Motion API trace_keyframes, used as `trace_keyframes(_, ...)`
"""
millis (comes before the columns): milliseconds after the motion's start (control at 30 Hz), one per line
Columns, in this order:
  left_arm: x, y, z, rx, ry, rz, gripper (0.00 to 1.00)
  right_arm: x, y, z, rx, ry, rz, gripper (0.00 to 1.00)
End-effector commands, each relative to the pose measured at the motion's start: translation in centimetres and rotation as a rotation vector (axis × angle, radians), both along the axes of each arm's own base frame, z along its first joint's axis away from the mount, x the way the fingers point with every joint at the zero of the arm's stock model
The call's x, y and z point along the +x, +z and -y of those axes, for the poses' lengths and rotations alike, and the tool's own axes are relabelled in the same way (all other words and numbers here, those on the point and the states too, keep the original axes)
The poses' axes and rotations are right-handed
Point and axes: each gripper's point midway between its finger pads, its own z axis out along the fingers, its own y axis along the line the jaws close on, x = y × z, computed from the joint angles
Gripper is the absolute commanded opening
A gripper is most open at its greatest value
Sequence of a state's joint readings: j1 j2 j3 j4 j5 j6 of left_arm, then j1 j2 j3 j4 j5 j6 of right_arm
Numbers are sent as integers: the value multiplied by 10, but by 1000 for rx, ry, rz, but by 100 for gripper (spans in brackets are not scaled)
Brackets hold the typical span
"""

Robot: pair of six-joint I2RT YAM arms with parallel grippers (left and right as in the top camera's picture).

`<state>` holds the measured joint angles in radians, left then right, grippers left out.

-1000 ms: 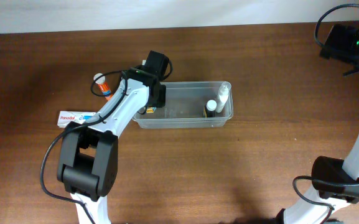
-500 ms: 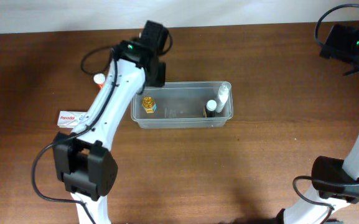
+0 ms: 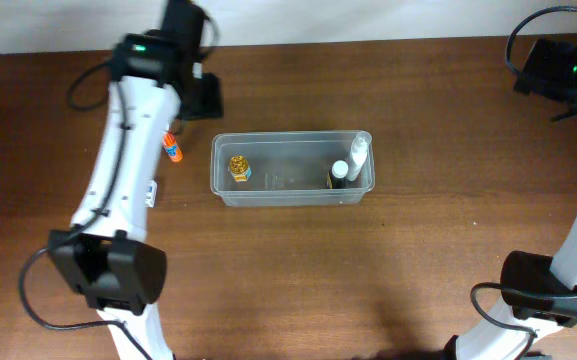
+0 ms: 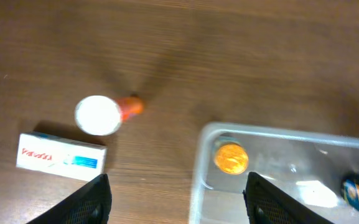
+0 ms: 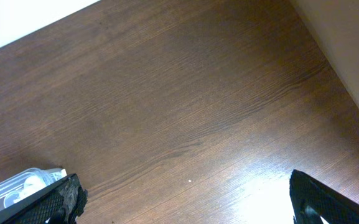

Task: Pack container
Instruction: 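Open left gripper and raise it toward the orange tube, then lower left gripper and grasp the orange-and-white tube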

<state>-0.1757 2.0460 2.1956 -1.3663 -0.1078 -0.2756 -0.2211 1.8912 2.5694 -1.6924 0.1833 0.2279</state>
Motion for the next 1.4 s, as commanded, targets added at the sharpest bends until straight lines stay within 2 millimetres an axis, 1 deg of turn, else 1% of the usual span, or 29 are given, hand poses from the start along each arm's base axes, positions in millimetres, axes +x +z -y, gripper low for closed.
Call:
trace_keyframes(0,5,4,-29,-58,40,6,70,-6,10,2,-19,-4,22,98)
trace_keyframes(100,7,4,-52,-48,64,9,70,-6,10,2,-19,-4,22,98)
trace_keyframes(200,8,3,-65,-39,79,10,70,-6,10,2,-19,-4,22,98)
trace_keyframes(233,9,2,-67,-38,77,11,70,-6,10,2,-19,-4,22,98)
trace_keyframes(367,13,-8,-66,-33,66,-6,70,-6,10,2,-19,-4,22,98)
trace_keyframes(567,18,-44,-66,-30,64,-90,71,-6,10,2,-19,-4,22,98)
trace_keyframes(733,20,-69,-65,-28,61,-147,70,-6,10,2,-19,-4,22,98)
trace_keyframes(1000,26,-86,-66,-18,37,-167,71,-6,10,2,-19,-4,22,98)
trace_keyframes(1267,27,-112,-66,-16,35,-221,71,-6,10,2,-19,-4,22,98)
trace_keyframes(1367,28,-114,-66,-15,35,-222,69,-6,10,2,-19,-4,22,98)
